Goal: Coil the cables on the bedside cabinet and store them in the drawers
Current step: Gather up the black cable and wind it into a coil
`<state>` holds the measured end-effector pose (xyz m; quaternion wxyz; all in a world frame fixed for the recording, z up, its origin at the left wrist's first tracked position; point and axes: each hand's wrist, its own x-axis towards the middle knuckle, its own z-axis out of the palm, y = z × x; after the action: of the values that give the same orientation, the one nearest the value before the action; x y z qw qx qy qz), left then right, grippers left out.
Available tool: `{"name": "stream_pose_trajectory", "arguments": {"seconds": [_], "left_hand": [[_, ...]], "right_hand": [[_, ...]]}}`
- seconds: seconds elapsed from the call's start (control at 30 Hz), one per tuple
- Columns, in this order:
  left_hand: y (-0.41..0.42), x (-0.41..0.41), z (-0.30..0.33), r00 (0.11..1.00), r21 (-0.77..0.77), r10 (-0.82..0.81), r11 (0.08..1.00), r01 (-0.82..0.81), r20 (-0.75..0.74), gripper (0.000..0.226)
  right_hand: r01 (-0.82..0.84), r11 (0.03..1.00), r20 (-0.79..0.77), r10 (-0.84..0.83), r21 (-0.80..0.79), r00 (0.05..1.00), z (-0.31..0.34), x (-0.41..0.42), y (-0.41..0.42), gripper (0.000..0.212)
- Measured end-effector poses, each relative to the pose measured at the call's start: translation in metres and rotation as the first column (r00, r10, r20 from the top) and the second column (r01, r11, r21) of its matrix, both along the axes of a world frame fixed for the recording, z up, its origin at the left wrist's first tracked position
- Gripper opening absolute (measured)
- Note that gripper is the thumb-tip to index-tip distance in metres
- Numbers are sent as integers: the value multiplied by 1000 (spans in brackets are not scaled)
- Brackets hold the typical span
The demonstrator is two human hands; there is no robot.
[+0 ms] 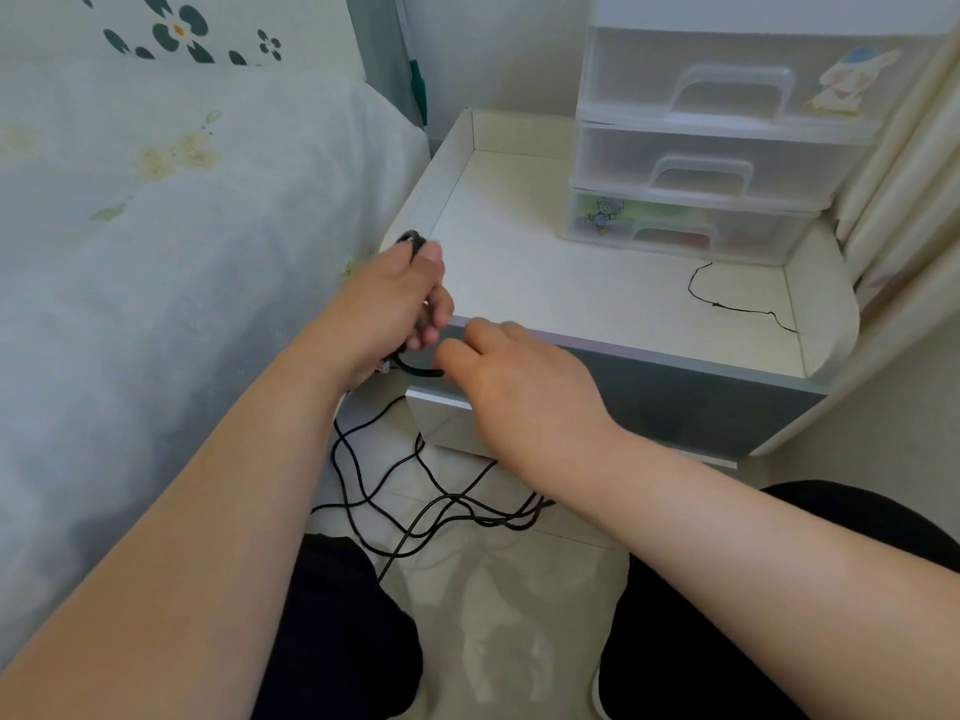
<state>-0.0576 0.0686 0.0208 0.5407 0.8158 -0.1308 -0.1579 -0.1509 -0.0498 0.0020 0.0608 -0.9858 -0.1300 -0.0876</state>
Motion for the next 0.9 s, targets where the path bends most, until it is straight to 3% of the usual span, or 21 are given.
{"name": "stream_pose_trajectory", "arguments": {"seconds": [0.17,0.27,0.33,0.43,0.5,0.57,0.63,0.67,0.8,0.9], "left_hand": [[-9,-7,-5,987,346,-91,938,39,136,34],[-7,-6,-8,990,337,-141,932,135,-5,39],[-5,-7,-9,955,235,-209,938,256,-209,45],[-6,-10,-7,849,-64,-324,943,328,-417,51],[-9,-11,-5,792,-246,-379,924,294,-478,53],[-9,-10,-2,725,-421,-448,876,237,-523,54],[-7,-8,-1,664,-554,-529,808,202,-528,50],[-6,-9,0,640,-597,-564,777,198,-522,46],[-6,-13,0,647,-620,-575,760,196,-501,31],[-8,-17,6,705,-567,-507,804,180,-496,31]], "right_hand": [[-58,998,-20,58,15,998,4,10,-13,24],[-15,994,-45,20,105,999,6,20,-28,32],[29,976,-61,-17,216,998,8,26,-37,40],[93,897,-129,-41,433,991,10,34,-47,44],[130,738,-208,15,662,978,11,40,-52,35],[176,517,-266,104,838,958,14,46,-59,22],[212,324,-283,189,922,940,15,52,-68,10],[216,278,-277,206,936,938,15,54,-70,11],[166,381,-226,119,910,967,10,56,-70,16],[120,374,-163,85,920,983,4,56,-65,25]]}}
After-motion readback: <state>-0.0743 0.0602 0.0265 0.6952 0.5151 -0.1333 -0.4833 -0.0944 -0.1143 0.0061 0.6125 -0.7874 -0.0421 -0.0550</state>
